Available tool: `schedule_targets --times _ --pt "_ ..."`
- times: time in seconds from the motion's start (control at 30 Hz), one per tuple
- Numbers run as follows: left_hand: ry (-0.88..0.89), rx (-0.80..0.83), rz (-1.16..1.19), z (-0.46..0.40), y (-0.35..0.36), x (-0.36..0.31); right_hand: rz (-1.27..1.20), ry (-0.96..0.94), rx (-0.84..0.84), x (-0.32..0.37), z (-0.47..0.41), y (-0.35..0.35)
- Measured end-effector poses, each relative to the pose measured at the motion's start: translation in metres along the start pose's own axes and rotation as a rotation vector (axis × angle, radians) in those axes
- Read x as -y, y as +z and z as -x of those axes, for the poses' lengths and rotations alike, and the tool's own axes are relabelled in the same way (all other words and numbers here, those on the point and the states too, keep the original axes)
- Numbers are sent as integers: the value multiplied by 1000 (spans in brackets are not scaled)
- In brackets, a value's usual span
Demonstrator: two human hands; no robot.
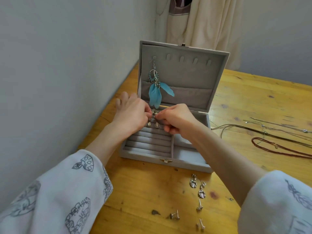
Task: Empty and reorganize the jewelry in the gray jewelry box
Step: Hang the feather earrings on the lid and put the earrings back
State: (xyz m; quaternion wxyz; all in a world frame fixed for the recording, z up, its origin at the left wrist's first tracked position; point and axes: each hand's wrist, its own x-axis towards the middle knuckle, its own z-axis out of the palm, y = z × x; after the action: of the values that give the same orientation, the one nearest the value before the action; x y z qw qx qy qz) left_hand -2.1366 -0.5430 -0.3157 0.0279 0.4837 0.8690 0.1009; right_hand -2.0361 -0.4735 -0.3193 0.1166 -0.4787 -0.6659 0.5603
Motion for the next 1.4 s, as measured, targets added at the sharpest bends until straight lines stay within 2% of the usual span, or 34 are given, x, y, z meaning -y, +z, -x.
schedule_targets --times 0.37,0.77,1.1,1.4 --pt "28 -80 -61 -3 8 -5 -60 68 -34 1 -11 7" --pt "78 -277 -128 6 18 -2 117 -7 -111 3 -9 13" --pt "76 -225 10 22 13 0 127 -50 -175 0 -3 15" --pt "172 -235 160 61 -7 -11 30 -125 -52 -16 56 -10"
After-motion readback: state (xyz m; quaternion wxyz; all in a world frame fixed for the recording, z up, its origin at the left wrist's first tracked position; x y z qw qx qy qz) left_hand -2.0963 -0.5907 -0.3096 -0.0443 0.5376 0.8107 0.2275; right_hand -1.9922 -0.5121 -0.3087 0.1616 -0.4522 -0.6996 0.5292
